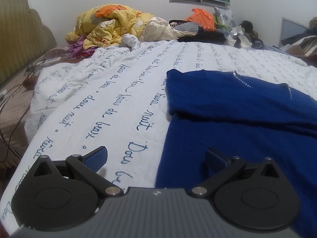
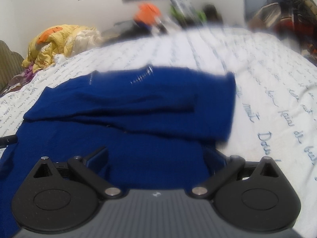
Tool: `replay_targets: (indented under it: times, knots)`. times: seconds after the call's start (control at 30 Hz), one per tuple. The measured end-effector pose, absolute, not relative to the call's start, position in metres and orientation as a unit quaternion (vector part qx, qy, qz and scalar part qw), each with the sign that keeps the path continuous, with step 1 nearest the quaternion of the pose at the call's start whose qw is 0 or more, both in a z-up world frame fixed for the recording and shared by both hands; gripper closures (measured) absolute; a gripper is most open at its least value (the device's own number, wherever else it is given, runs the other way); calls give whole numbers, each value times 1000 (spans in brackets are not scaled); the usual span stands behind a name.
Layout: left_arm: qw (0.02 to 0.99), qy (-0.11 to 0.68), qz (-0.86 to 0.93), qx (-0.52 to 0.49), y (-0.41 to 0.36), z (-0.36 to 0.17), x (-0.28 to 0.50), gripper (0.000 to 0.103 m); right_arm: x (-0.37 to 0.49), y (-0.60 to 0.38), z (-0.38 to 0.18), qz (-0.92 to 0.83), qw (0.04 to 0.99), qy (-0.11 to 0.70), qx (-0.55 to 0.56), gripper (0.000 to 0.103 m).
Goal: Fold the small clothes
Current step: 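Grasp the sweater hem with the left tool while the right tool grasps beside it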
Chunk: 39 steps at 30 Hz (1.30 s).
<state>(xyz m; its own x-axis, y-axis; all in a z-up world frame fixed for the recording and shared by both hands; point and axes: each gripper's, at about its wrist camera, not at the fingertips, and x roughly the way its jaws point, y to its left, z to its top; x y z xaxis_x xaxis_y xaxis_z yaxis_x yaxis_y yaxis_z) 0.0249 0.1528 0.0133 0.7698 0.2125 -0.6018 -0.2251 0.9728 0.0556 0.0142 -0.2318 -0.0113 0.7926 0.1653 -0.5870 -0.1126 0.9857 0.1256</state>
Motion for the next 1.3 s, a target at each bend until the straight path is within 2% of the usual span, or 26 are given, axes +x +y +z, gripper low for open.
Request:
replay_targets:
  times: [0.77, 0.97, 1.2, 1.3]
  knots:
    - [938, 336, 81, 8, 145, 19, -14, 0, -46, -248, -11, 98, 943, 317, 12, 0]
    - [932, 360, -7, -29, 171, 15, -40, 0, -61, -268, -5, 142, 933, 328, 36, 0]
    - [900, 403, -106, -126, 200, 6, -55, 1, -77, -292, -7, 149, 920, 360, 53, 1]
    - [897, 402, -129, -128, 197, 5, -58, 1, -85, -299, -9, 168, 910, 371, 72, 1]
